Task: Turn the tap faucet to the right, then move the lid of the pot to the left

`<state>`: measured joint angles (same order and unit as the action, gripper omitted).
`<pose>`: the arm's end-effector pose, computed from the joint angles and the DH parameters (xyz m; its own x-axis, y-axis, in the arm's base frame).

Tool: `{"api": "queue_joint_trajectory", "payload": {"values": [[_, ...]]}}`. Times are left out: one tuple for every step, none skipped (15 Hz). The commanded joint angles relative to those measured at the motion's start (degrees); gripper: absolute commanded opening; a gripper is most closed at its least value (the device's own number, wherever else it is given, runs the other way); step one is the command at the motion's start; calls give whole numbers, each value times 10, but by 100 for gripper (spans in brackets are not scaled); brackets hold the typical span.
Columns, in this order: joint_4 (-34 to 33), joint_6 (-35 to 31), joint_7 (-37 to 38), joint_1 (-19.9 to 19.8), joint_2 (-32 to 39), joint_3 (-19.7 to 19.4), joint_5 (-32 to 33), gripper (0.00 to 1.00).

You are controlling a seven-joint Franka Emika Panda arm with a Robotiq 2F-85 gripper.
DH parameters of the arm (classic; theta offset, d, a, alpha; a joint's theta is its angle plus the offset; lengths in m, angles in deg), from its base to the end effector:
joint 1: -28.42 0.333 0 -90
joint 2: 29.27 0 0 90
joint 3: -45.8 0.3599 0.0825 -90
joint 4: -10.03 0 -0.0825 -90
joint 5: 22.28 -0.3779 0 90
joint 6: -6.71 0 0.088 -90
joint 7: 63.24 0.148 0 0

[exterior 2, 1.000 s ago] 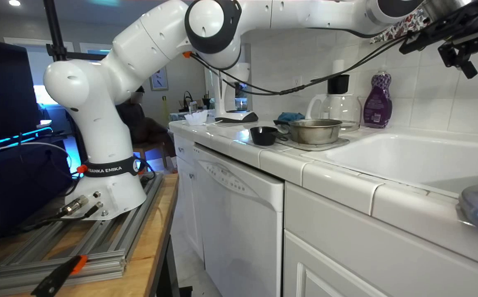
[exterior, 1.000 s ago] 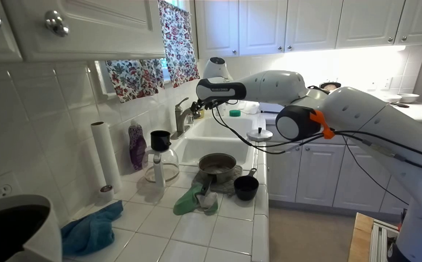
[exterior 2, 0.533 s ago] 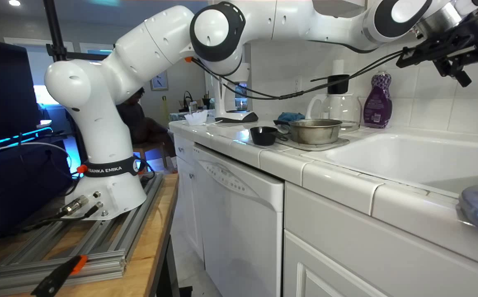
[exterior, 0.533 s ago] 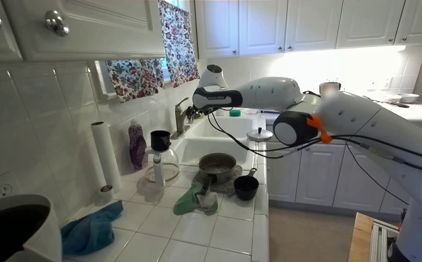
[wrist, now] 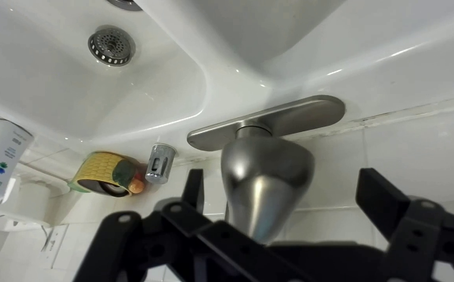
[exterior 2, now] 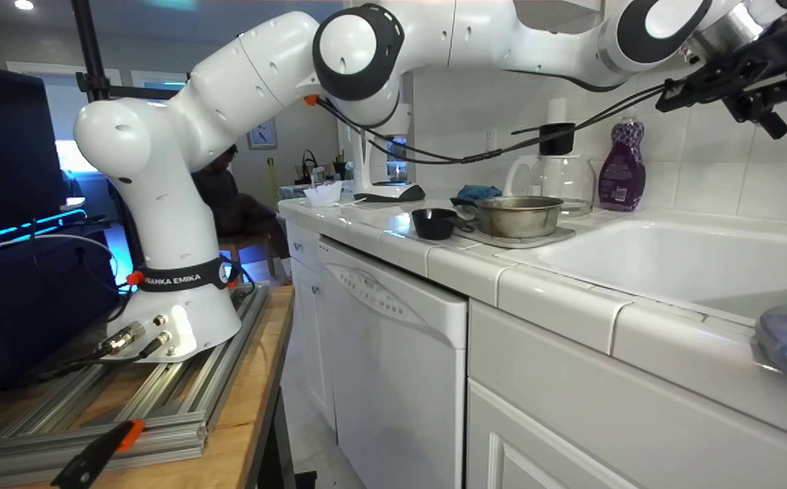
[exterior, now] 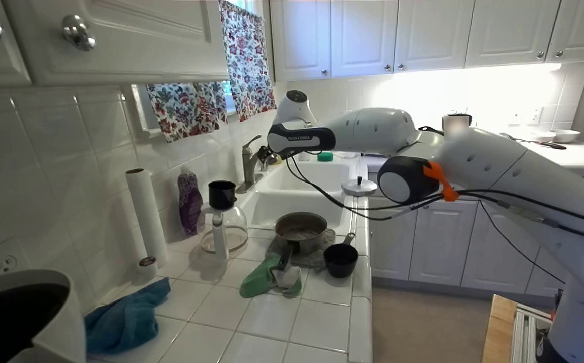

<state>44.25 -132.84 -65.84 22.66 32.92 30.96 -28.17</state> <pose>0.8888 -0.1759 0.4296 0.7291 -0.0374 0.6834 -0.1968 -0.9678 0.1570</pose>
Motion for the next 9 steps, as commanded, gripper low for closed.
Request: {"api": "queue_joint_trajectory", "payload": {"values": [[2,-7,43,3,6,-17,4,100],[2,-8,51,3,6,-20,4,83],[1,-9,58,4,7,-23,5,73],[1,-9,63,4,7,-25,5,66],[1,-7,65,4,7,-27,6,57],[1,-8,70,5,8,-29,6,82],[1,-7,74,5,7,-31,6,87],[1,-8,79,5,7,-33,7,88],[1,-8,84,5,6,-37,8,91]]}}
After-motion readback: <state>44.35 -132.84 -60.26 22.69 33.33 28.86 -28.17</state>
